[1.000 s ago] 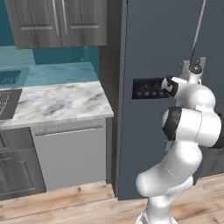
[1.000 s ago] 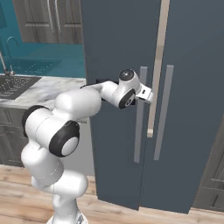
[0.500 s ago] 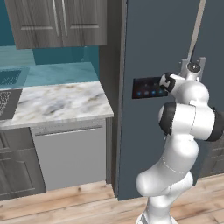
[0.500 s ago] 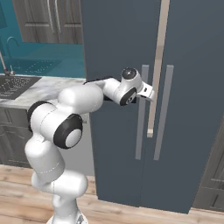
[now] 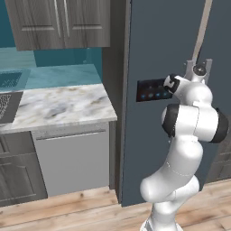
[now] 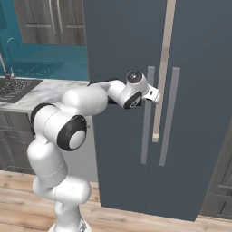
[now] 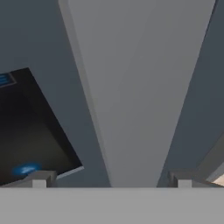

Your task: Take the bottled waters from the counter and place them in the freezer to freeze. Close the freezer door after placing the bottles.

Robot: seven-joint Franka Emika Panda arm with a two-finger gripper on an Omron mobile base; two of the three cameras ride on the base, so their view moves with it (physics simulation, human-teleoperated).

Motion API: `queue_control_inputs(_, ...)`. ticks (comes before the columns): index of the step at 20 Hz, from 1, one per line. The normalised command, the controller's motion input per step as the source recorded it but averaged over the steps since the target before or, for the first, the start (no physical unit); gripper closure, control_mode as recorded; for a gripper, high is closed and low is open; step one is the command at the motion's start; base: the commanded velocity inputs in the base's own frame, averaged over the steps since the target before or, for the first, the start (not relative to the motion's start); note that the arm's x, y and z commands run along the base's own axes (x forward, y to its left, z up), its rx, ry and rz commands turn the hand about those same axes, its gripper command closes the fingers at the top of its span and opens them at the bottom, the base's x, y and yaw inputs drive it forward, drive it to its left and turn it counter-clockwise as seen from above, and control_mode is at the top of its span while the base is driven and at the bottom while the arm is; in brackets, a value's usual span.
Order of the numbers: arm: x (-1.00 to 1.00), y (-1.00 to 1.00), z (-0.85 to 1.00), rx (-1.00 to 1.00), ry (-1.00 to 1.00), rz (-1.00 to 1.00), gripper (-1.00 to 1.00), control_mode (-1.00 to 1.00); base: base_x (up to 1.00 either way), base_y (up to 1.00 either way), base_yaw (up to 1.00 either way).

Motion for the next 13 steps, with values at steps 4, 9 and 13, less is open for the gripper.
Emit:
queue_control_inputs(4,0.18,0.00,-0.02,0.00,-0.02,0.00,-1.00,-1.00,0.00,0.00,0.00)
queue_control_inputs(9,0.20,0.00,-0.04,0.00,-0.01,0.00,-1.00,-1.00,0.00,0.00,0.00)
queue_control_inputs(13,0.24,0.00,-0.02,0.00,-0.02,0.00,-1.00,-1.00,0.00,0.00,0.00)
